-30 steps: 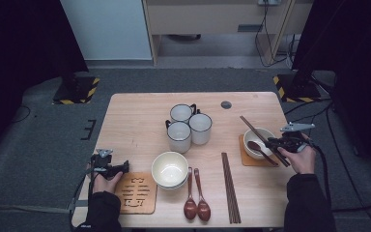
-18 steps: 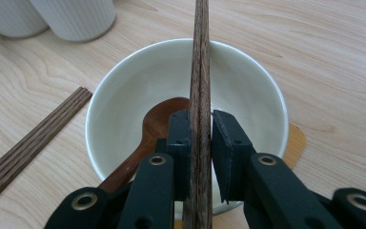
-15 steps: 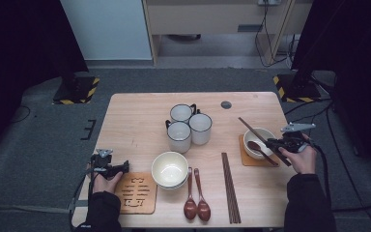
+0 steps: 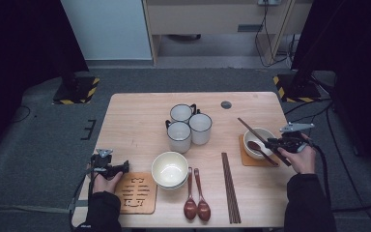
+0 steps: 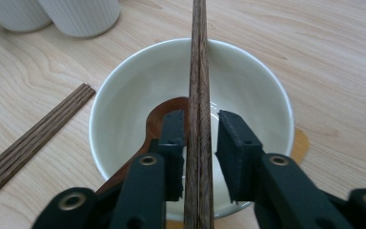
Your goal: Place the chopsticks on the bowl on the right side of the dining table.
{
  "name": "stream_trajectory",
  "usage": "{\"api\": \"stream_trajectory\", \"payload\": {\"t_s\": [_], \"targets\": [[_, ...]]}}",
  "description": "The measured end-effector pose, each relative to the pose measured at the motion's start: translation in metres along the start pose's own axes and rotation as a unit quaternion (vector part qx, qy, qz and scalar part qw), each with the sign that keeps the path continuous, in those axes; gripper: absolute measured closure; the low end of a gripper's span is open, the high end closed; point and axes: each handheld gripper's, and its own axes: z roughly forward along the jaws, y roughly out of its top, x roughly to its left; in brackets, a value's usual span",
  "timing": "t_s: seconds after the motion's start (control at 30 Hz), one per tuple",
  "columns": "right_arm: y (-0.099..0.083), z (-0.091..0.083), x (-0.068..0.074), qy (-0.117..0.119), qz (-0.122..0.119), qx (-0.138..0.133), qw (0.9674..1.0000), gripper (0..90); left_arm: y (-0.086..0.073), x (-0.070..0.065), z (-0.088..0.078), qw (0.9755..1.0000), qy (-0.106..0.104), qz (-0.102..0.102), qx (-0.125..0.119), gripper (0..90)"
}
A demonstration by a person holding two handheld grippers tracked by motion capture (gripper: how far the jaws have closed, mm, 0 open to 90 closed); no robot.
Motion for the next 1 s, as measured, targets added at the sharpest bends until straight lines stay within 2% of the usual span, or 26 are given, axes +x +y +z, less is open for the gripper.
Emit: {"api": "stream_trajectory", "payload": {"t_s": [0.13, 0.27, 0.43, 0.47, 0.73, 1.0], "targets": [[0.001, -0.003, 0.0, -0.007, 0.007, -0.014, 0.9999, 66.4, 0.0, 0.0, 0.0, 1.0, 0.0, 0.0, 0.0, 0.0], [0.003, -0.015, 0.002, -0.016, 0.009, -0.036, 0.9992, 65.5, 0.0, 0.0, 0.0, 1.0, 0.0, 0.0, 0.0, 0.0], [-0.002, -0.029, 0.009, -0.029, 0.015, -0.047, 0.9984, 69.3, 0.0, 0.0, 0.0, 1.0, 0.0, 0.0, 0.0, 0.0], [-0.003, -0.031, 0.008, -0.031, 0.01, -0.048, 0.9983, 70.5, 0.0, 0.0, 0.0, 1.0, 0.0, 0.0, 0.0, 0.0], [-0.015, -0.049, 0.017, -0.037, 0.027, -0.057, 0.9973, 76.9, 0.0, 0.0, 0.0, 1.0, 0.0, 0.0, 0.0, 0.0], [-0.03, -0.057, 0.027, -0.033, 0.035, -0.051, 0.9976, 79.7, 0.0, 0.0, 0.0, 1.0, 0.0, 0.0, 0.0, 0.0]]}}
